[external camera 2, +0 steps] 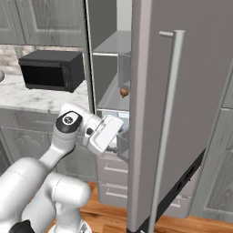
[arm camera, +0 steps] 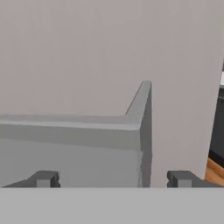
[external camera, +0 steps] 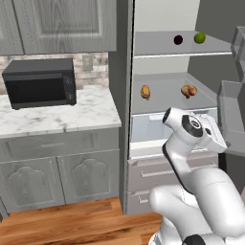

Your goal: Gather the lime and eggplant from the fridge and place them on a tray on the dining counter. Then gather the chicken drumsticks from the fridge and place them on the other tray.

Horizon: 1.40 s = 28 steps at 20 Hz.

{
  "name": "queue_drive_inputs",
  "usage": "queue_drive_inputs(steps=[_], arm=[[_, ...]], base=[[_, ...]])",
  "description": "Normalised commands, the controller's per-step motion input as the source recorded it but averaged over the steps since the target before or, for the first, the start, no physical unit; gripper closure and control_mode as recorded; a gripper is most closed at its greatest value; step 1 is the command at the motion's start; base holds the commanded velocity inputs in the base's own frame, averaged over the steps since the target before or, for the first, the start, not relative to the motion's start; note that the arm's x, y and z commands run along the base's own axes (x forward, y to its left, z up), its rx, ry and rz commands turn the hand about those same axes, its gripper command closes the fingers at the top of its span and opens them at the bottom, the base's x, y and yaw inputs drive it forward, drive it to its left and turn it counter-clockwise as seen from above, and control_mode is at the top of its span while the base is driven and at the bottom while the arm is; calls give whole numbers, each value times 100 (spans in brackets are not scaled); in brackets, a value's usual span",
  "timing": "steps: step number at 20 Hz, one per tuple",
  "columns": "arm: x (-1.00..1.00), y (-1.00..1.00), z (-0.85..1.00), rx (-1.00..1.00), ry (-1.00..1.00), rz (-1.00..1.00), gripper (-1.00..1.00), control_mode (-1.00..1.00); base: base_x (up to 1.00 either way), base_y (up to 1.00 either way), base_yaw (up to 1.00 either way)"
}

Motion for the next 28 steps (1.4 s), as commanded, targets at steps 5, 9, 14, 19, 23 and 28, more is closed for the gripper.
queue_drive_inputs(steps=[5,9,14,19,23,28], arm=[[0,-38,0,0,0,-8,-100,-100],[-4,-48,0,0,0,-7,-100,-100],[-15,-70,-1,0,0,-1,-100,-100],[-8,-66,0,0,0,0,-100,-100],[-2,-56,0,0,0,0,-100,-100],[0,-49,0,0,0,0,-100,-100]], base=[[0,0,0],[0,0,0],[0,0,0],[0,0,0],[0,0,0],[0,0,0]])
